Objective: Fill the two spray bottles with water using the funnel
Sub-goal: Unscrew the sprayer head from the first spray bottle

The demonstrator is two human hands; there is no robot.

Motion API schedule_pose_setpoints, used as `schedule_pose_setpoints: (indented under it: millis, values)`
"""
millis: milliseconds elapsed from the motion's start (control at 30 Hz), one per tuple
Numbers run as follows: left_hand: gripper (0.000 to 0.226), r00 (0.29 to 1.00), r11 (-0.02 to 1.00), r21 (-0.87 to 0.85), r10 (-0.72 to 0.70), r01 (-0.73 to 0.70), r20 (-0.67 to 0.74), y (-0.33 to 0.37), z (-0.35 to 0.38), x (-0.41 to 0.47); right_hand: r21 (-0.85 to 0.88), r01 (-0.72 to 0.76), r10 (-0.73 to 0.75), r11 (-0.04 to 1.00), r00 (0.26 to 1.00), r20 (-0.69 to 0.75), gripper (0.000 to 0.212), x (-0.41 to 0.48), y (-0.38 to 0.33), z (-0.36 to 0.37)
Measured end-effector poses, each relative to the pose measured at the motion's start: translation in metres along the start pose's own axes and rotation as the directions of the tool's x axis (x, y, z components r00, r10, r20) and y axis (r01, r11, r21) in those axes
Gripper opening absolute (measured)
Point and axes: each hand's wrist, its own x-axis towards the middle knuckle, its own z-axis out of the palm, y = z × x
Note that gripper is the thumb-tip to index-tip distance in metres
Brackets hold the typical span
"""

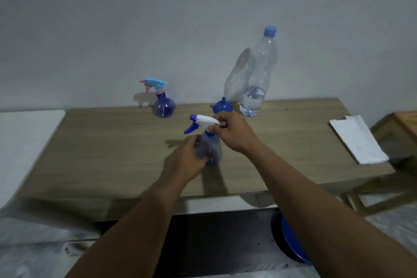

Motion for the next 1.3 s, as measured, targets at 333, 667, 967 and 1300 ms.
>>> schedule_pose_setpoints:
  millis: [333,667,967,1300]
  values:
    - [0.057,0.997,0.998,-0.060,-0.028,0.032,0.074,-0.015,0.002,0.011,0.376,-0.115,0.214,0.920,0.948,-0.235,0.039,-0.015,0.015,0.055]
    - [0.050,0.996,0.997,0.005,-0.074,0.074,0.040,-0.030,0.004,0.016,0.373,0.024,0.073,0.927,0.967,-0.243,0.012,-0.018,0.018,0.061]
    - [0.056,0.999,0.998,-0.049,-0.026,0.027,0.020,-0.022,0.007,0.013,0.415,-0.020,0.117,0.909,0.971,-0.209,0.027,-0.016,0.022,0.059]
    - [0.049,0.999,0.997,-0.058,0.044,-0.042,0.027,-0.007,0.000,0.001,0.408,0.000,0.100,0.913,0.970,-0.223,0.027,-0.016,0.028,0.061]
